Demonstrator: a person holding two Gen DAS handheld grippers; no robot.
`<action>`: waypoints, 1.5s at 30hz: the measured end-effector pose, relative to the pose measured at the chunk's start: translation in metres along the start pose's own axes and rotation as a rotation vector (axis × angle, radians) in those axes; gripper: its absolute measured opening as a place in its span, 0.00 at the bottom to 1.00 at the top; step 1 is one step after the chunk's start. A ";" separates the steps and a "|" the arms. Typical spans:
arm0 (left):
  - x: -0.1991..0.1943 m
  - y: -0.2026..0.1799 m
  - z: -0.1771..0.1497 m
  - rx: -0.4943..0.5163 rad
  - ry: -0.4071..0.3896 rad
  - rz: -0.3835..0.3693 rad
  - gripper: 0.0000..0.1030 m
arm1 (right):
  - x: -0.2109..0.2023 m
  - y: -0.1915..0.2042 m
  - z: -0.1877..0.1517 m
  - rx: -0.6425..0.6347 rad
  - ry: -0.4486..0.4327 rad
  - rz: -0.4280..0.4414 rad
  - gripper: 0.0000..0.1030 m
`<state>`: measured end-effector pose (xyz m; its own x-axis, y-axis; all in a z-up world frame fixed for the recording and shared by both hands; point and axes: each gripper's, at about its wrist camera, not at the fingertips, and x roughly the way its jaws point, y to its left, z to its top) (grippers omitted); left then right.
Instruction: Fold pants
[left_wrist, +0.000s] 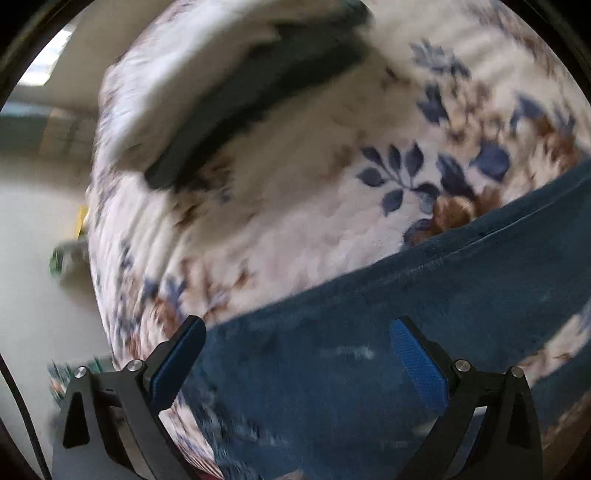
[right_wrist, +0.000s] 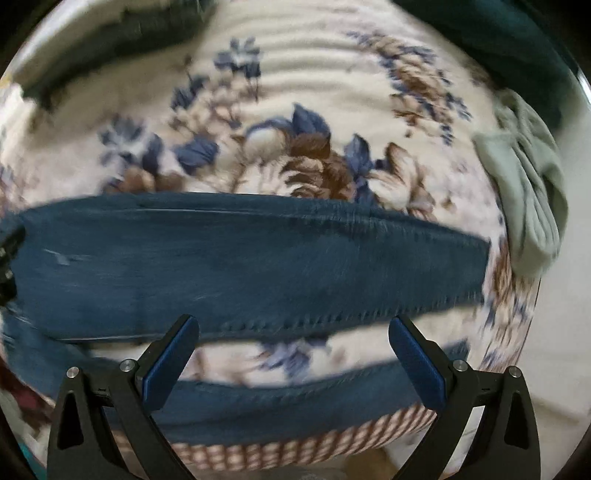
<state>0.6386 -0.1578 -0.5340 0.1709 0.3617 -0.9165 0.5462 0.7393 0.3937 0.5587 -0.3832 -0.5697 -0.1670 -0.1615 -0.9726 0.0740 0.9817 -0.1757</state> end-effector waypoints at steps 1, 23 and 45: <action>0.010 -0.008 0.006 0.035 0.007 0.001 1.00 | 0.013 0.000 0.008 -0.034 0.015 -0.012 1.00; 0.053 -0.026 0.047 0.467 0.065 -0.315 0.19 | 0.122 0.053 0.074 -0.771 0.220 0.007 0.67; -0.027 0.020 -0.136 -0.239 0.181 -0.544 0.07 | 0.025 -0.004 -0.136 -0.480 0.038 0.194 0.08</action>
<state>0.5337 -0.0755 -0.4912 -0.2341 -0.0276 -0.9718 0.3136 0.9440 -0.1023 0.4208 -0.3775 -0.5724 -0.2308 0.0232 -0.9727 -0.3510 0.9304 0.1054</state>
